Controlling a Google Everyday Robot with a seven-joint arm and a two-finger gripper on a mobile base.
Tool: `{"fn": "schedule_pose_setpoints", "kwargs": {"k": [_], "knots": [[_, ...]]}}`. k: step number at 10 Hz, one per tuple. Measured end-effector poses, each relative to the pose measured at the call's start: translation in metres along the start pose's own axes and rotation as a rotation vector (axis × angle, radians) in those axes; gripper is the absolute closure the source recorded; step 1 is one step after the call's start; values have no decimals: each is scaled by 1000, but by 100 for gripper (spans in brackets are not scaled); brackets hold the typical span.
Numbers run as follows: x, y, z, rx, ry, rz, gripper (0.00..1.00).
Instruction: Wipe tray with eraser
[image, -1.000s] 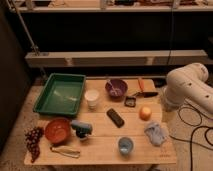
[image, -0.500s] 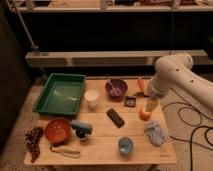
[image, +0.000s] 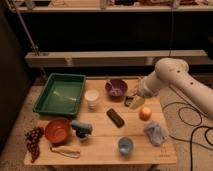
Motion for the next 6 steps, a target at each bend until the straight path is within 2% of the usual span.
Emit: {"fn": "schedule_pose_setpoints", "kwargs": {"k": [1,2,6], "knots": [[6,8,22,-6,7,-1,35],[6,11,33,-12,14,-9,35],[7,11,32,-10,13,-3,35]]}}
